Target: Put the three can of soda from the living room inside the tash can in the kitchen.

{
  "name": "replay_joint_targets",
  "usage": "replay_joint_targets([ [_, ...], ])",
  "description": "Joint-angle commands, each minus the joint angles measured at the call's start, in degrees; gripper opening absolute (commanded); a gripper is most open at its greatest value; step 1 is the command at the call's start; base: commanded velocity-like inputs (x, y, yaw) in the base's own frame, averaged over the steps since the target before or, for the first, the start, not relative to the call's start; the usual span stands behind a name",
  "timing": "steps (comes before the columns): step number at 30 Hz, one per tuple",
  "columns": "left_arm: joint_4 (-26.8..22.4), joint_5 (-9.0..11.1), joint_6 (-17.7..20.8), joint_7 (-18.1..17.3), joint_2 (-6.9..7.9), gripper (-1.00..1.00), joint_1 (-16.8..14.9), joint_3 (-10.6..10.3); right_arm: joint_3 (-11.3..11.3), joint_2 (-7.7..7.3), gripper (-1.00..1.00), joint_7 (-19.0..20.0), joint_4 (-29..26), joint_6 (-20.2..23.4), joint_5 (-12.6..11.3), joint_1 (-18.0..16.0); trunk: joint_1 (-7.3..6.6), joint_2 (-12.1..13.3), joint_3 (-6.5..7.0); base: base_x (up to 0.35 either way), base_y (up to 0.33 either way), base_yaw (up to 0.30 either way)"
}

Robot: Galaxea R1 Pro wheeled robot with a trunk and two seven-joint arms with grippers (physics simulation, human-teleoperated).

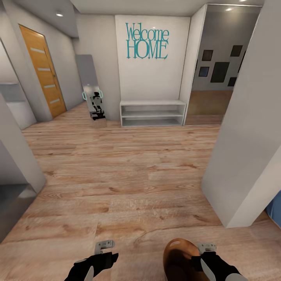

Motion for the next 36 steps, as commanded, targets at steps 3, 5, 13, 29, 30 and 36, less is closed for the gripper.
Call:
replay_joint_targets([
  [3, -0.1, 0.0, 0.0, 0.0, 0.00, 1.00, 0.0, 0.0, 0.0, -0.06, 1.00, 0.0, 0.0, 0.0, 0.0, 0.0, 0.22, -0.4, -0.18, 0.000, 0.000, 0.000],
  [5, -0.1, 0.0, 0.0, 0.0, 0.00, 1.00, 0.0, 0.0, 0.0, -0.08, 1.00, 0.0, 0.0, 0.0, 0.0, 0.0, 0.66, -1.2, -0.54, 0.000, 0.000, 0.000],
  [13, -0.2, 0.0, 0.0, 0.0, 0.00, 1.00, 0.0, 0.0, 0.0, -0.15, 1.00, 0.0, 0.0, 0.0, 0.0, 0.0, 1.32, -2.4, -1.08, 0.000, 0.000, 0.000],
  [29, -0.2, 0.0, 0.0, 0.0, 0.00, 1.00, 0.0, 0.0, 0.0, -0.27, 1.00, 0.0, -0.1, 0.0, 0.0, 0.0, 2.64, -4.8, -2.15, 0.000, 0.000, 0.000],
  [30, -0.2, 0.0, 0.0, 0.0, 0.00, 1.00, 0.0, 0.0, 0.0, -0.27, 1.00, 0.0, -0.1, 0.0, 0.0, 0.0, 2.64, -4.8, -2.15, 0.000, 0.000, 0.000],
  [36, -0.2, 0.0, 0.0, 0.0, 0.00, 1.00, 0.0, 0.0, 0.0, -0.34, 1.00, 0.0, -0.1, 0.0, 0.0, 0.0, 2.64, -4.8, -2.15, 0.000, 0.000, 0.000],
])
